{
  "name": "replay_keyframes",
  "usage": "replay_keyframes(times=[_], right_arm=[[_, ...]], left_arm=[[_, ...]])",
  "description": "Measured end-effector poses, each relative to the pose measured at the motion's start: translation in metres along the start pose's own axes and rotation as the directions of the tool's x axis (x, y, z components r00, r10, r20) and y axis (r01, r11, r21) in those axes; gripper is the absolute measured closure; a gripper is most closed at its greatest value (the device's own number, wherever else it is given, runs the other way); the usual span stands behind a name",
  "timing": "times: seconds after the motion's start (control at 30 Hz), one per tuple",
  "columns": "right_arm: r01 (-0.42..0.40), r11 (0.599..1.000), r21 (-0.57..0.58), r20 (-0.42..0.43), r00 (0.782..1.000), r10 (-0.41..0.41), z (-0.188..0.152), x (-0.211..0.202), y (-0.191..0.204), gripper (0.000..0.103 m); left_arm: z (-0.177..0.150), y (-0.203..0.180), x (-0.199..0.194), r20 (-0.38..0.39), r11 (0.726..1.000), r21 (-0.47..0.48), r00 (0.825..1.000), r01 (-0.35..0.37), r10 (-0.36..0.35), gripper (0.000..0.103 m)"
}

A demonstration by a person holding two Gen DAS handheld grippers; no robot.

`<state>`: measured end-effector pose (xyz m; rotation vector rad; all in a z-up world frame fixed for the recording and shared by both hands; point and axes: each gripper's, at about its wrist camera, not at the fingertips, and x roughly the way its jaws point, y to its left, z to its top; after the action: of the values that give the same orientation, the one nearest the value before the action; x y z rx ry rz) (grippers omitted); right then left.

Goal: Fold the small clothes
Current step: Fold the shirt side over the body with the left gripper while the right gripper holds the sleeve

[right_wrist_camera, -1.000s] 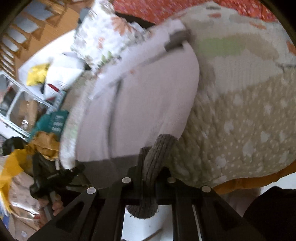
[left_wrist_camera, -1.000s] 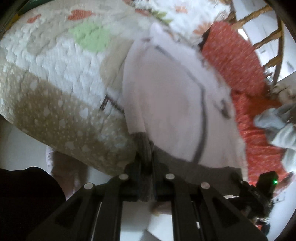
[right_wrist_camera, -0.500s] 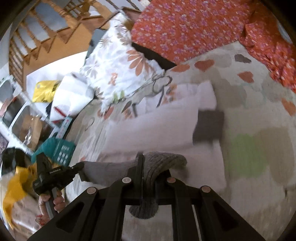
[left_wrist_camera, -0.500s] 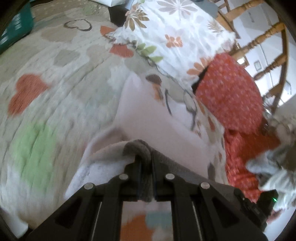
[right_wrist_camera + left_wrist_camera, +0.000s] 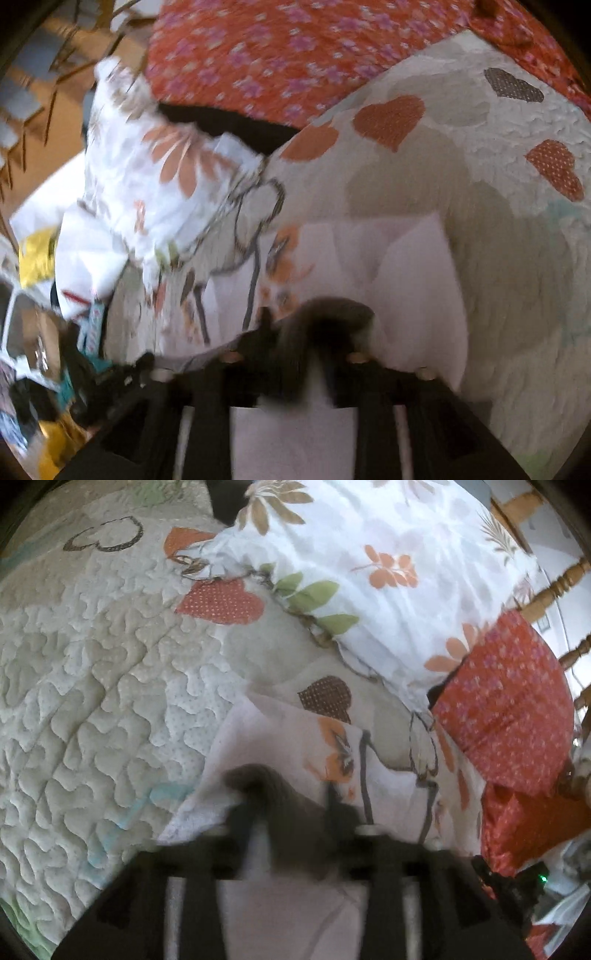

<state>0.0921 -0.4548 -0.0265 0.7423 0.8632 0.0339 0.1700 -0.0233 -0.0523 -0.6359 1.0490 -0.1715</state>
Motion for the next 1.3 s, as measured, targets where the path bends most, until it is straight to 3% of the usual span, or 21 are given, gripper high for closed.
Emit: replay_keyframes(times=[0.03,0.07,0.1,0.43,0.57,0.7,0.8,0.9,0.93,0.97,1.07,1.1,1.17,1.2,1.23,1.3], right_arm=[[0.035,0.999,-0.008,0.023,0.999,-0.035,0.003,-0.002,-0.001,0.045],[0.056,0.998,-0.015,0.045,0.997,-0.055,0.003,-0.005,-0.001,0.036],[0.068,0.997,-0.020,0.063,0.996,-0.067,0.004,-0.009,-0.002,0.034],[0.184,0.982,-0.038,0.098,0.979,-0.180,-0.007,-0.046,-0.009,0.032],[0.228,0.973,-0.040,0.056,0.973,-0.225,-0.029,-0.062,-0.025,0.031],[0.225,0.974,-0.036,0.012,0.974,-0.225,-0.054,-0.079,-0.030,0.031],[0.253,0.958,-0.135,0.013,0.967,-0.254,-0.079,-0.089,-0.018,0.031],[0.267,0.929,-0.258,-0.029,0.959,-0.283,-0.105,-0.083,-0.012,0.036],[0.328,0.901,-0.285,-0.034,0.936,-0.351,-0.106,-0.078,-0.015,0.055],[0.396,0.873,-0.285,-0.015,0.908,-0.418,-0.104,-0.077,-0.021,0.066],[0.570,0.814,-0.111,0.080,0.822,-0.565,-0.084,-0.105,-0.055,0.067],[0.542,0.838,-0.061,0.102,0.839,-0.535,-0.078,-0.118,-0.061,0.067],[0.358,0.934,-0.007,0.093,0.930,-0.356,-0.072,-0.130,-0.064,0.064],[0.251,0.968,0.005,0.075,0.965,-0.250,-0.072,-0.130,-0.063,0.055],[0.161,0.987,0.014,0.051,0.986,-0.162,-0.073,-0.127,-0.061,0.040],[0.118,0.993,0.013,0.005,0.993,-0.118,-0.081,-0.112,-0.056,0.035]], left_arm=[[0.000,0.000,-0.005,0.031,1.000,0.002,0.999,-0.020,0.020,0.037],[0.000,-0.001,-0.009,0.052,0.999,0.011,0.998,-0.034,0.034,0.035],[0.001,-0.002,-0.013,0.059,0.999,0.026,0.997,-0.047,0.045,0.033],[-0.018,0.022,-0.033,-0.006,0.985,0.083,0.989,-0.148,0.149,0.032],[-0.037,0.045,-0.047,-0.027,0.974,0.127,0.981,-0.187,0.192,0.032],[-0.056,0.067,-0.063,-0.059,0.977,0.141,0.983,-0.163,0.173,0.032],[-0.069,0.068,-0.067,-0.064,0.969,0.193,0.983,-0.155,0.170,0.032],[-0.083,0.063,-0.061,-0.066,0.934,0.296,0.971,-0.201,0.230,0.032],[-0.086,0.062,-0.058,-0.064,0.921,0.319,0.965,-0.222,0.255,0.032],[-0.087,0.062,-0.058,-0.057,0.917,0.326,0.963,-0.230,0.262,0.032],[-0.084,0.066,-0.062,-0.052,0.935,0.283,0.970,-0.213,0.237,0.032],[-0.082,0.068,-0.063,-0.053,0.943,0.268,0.974,-0.199,0.220,0.032],[-0.080,0.070,-0.061,-0.057,0.954,0.254,0.982,-0.160,0.180,0.030],[-0.079,0.070,-0.059,-0.059,0.958,0.251,0.986,-0.138,0.157,0.026],[-0.079,0.069,-0.057,-0.060,0.960,0.250,0.988,-0.125,0.144,0.022],[-0.081,0.065,-0.051,-0.066,0.962,0.258,0.991,-0.093,0.114,0.014]])
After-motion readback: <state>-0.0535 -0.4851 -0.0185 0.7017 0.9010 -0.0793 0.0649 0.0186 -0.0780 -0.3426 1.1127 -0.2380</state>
